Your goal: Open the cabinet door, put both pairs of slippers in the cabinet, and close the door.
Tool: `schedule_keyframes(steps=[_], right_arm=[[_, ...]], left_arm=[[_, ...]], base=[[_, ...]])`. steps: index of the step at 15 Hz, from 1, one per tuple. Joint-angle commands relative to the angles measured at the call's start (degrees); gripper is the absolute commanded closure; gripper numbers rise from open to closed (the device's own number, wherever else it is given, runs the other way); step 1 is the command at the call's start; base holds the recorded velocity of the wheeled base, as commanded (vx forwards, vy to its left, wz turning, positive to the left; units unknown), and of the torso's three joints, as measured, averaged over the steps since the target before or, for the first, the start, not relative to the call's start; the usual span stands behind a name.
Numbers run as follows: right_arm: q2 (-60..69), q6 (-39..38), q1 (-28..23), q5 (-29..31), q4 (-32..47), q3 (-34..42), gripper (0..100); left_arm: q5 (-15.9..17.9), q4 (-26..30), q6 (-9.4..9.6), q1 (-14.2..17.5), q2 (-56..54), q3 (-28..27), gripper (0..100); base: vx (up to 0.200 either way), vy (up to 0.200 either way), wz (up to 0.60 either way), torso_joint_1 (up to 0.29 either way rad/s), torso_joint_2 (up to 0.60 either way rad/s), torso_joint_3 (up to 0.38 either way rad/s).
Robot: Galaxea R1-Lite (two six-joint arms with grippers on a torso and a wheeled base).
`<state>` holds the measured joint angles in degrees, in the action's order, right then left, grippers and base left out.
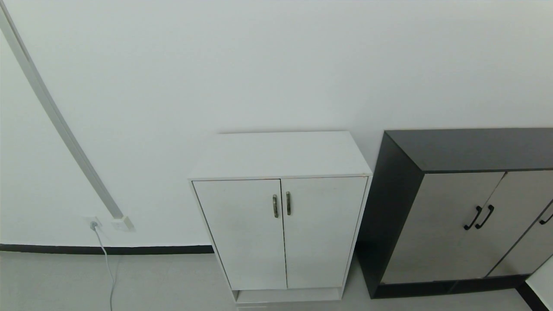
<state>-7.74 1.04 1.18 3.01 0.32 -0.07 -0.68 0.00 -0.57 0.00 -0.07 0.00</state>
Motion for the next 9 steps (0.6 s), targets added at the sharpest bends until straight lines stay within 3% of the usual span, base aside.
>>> schedule_keyframes(steps=[1, 9], right_arm=[[6.07, -0.07, -0.66, 0.07, -0.05, 0.07, 100], [7.65, -5.34, -1.01, 0.33, -0.49, 0.07, 100]], left_arm=[[-0.02, 0.0, -0.04, 0.0, 0.07, 0.0, 100], [-0.02, 0.0, -0.04, 0.0, 0.07, 0.0, 100]], base=[[0.0, 0.0, 0.0, 0.0, 0.0, 0.0], [0.0, 0.0, 0.0, 0.0, 0.0, 0.0]])
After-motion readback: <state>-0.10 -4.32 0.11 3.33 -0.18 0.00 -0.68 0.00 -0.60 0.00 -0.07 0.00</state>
